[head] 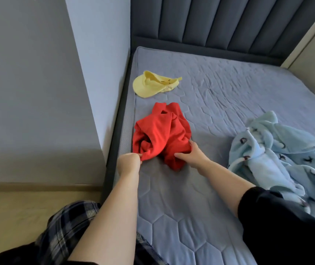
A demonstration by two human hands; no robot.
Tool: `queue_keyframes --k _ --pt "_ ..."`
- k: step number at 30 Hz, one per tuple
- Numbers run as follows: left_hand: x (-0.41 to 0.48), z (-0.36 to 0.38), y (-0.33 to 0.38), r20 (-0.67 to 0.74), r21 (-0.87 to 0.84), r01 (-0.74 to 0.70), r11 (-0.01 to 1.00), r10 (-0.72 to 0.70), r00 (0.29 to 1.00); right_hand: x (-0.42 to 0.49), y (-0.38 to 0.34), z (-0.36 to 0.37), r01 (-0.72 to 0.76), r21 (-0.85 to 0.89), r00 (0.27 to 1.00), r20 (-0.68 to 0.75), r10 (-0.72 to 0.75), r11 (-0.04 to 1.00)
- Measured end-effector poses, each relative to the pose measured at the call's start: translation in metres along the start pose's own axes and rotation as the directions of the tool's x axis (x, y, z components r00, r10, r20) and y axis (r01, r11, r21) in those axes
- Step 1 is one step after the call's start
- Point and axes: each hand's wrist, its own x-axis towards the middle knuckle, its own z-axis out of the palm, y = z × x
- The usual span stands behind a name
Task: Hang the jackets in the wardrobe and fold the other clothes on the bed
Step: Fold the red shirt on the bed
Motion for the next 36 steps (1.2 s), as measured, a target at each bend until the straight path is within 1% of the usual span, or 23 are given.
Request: queue_keyframes --k 1,3,5,7,9,10,11,12,13,14,15,16,17,18,19,20,22,24,27,30,33,35,36 --pt "0.002 -0.002 -0.001 -0.025 0.005 -0.02 1.0 0.02 0.999 0.003 -0.001 0.003 0.005 -0.007 0.999 -0.04 -0.006 1.0" --pt "-0.001 -0.006 0.001 -0.073 0.074 -0.08 0.994 0.086 0.994 0.01 -0.005 0.005 0.057 -0.142 0.993 -0.093 -0.07 0.988" --pt "-0.009 -0.007 0.003 -0.097 0.256 -0.133 0.957 0.162 0.982 0.01 -0.01 0.006 0.204 -0.295 0.965 -0.101 -0.242 0.934" --pt "-0.015 -0.005 0.005 -0.138 0.408 -0.185 0.894 0.261 0.955 0.002 -0.021 0.009 0.386 -0.381 0.901 -0.042 -0.432 0.84" --pt "-0.019 -0.005 0.009 -0.193 0.384 -0.23 0.894 0.322 0.927 -0.009 -0.029 0.01 0.524 -0.427 0.847 0.17 -0.503 0.737" --pt "-0.019 -0.005 0.011 -0.209 0.354 -0.254 0.9 0.341 0.917 -0.014 -0.03 0.008 0.563 -0.461 0.826 0.355 -0.438 0.686" --pt "-0.019 -0.005 0.013 -0.208 0.319 -0.27 0.908 0.345 0.915 -0.018 -0.031 0.005 0.571 -0.519 0.796 0.541 -0.273 0.636" --pt "-0.017 -0.004 0.014 -0.187 0.286 -0.277 0.917 0.337 0.923 -0.023 -0.031 0.0 0.576 -0.59 0.747 0.662 -0.07 0.566" --pt "-0.017 -0.003 0.014 -0.151 0.269 -0.277 0.922 0.325 0.934 -0.025 -0.03 -0.006 0.571 -0.628 0.706 0.704 0.074 0.528" --pt "-0.017 -0.002 0.013 -0.109 0.27 -0.278 0.922 0.316 0.943 -0.026 -0.027 -0.01 0.533 -0.626 0.702 0.702 0.114 0.57" --pt "-0.017 0.0 0.01 -0.062 0.3 -0.287 0.91 0.319 0.946 -0.024 -0.024 -0.014 0.453 -0.587 0.744 0.663 0.078 0.671" --pt "-0.018 0.001 0.007 -0.018 0.354 -0.307 0.884 0.334 0.942 -0.022 -0.021 -0.015 0.356 -0.528 0.833 0.553 -0.007 0.771" --pt "-0.019 0.002 0.003 0.014 0.415 -0.331 0.847 0.358 0.934 -0.018 -0.019 -0.016 0.291 -0.481 0.923 0.37 -0.109 0.827" --pt "-0.02 0.003 0.0 0.024 0.463 -0.35 0.814 0.383 0.923 -0.012 -0.014 -0.016 0.251 -0.467 0.966 0.171 -0.192 0.848" --pt "-0.02 0.004 -0.002 0.01 0.485 -0.351 0.801 0.396 0.918 -0.007 -0.008 -0.015 0.209 -0.468 0.976 0.039 -0.216 0.859" --pt "-0.02 0.003 -0.003 -0.02 0.485 -0.331 0.81 0.388 0.921 -0.005 -0.002 -0.011 0.16 -0.459 0.983 -0.008 -0.183 0.874" --pt "-0.019 0.001 -0.004 -0.07 0.495 -0.275 0.824 0.353 0.933 -0.005 0.01 -0.002 0.09 -0.445 0.996 0.041 -0.081 0.891" --pt "-0.02 0.0 -0.004 -0.042 0.583 -0.296 0.757 0.392 0.919 -0.007 0.016 0.005 0.177 -0.448 0.984 0.115 -0.14 0.877" --pt "-0.02 0.001 -0.001 0.099 0.657 -0.507 0.559 0.602 0.792 -0.017 0.003 0.009 0.332 -0.334 0.94 0.196 -0.28 0.882" --pt "-0.022 0.003 0.003 0.303 0.616 -0.682 0.395 0.679 0.668 -0.03 -0.018 0.0 0.406 -0.216 0.881 0.353 -0.317 0.888" --pt "-0.026 0.008 0.0 0.529 0.568 -0.77 0.291 0.588 0.612 -0.047 -0.034 -0.016 0.437 -0.12 0.728 0.629 -0.272 0.891" --pt "-0.025 0.01 -0.005 0.626 0.601 -0.767 0.224 0.465 0.626 -0.053 -0.039 -0.023 0.482 -0.23 0.63 0.762 -0.152 0.845" --pt "-0.023 0.009 -0.007 0.634 0.637 -0.748 0.187 0.426 0.646 -0.054 -0.039 -0.024 0.528 -0.327 0.626 0.773 -0.099 0.784"
